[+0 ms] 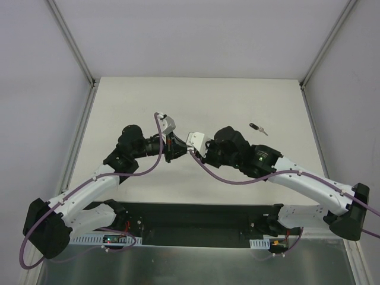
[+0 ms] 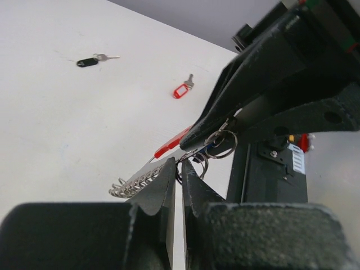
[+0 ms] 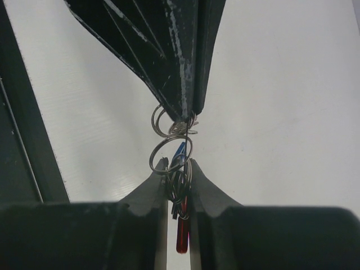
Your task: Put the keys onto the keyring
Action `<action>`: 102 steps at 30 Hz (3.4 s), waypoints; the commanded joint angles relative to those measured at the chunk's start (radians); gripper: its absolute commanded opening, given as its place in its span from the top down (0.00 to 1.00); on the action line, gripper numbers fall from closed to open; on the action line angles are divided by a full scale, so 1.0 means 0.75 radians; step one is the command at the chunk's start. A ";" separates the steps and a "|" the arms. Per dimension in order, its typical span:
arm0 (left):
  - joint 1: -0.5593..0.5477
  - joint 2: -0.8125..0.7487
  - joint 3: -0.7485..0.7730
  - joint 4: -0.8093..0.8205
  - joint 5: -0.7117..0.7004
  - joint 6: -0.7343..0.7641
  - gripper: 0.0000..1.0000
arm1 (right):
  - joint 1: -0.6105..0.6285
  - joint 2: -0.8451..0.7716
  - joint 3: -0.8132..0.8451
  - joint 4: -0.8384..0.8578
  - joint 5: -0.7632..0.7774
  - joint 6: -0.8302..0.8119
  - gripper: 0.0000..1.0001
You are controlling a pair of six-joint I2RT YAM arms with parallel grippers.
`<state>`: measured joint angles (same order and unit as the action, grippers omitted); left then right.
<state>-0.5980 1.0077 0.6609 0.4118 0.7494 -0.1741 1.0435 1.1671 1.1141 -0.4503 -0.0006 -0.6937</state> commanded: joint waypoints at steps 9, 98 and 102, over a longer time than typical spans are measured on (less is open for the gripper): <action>0.006 -0.124 -0.057 0.083 -0.437 -0.293 1.00 | -0.013 0.053 -0.007 0.007 0.154 0.070 0.99; 0.075 0.143 0.039 0.216 0.424 -0.009 0.84 | -0.021 0.002 -0.058 0.069 0.044 0.052 0.99; 0.075 0.133 0.033 0.208 0.410 -0.009 0.87 | -0.021 0.002 -0.056 0.069 0.052 0.052 0.99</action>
<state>-0.5304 1.1416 0.6800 0.5537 1.0355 -0.1982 1.0321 1.1770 1.0653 -0.4255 0.0036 -0.6411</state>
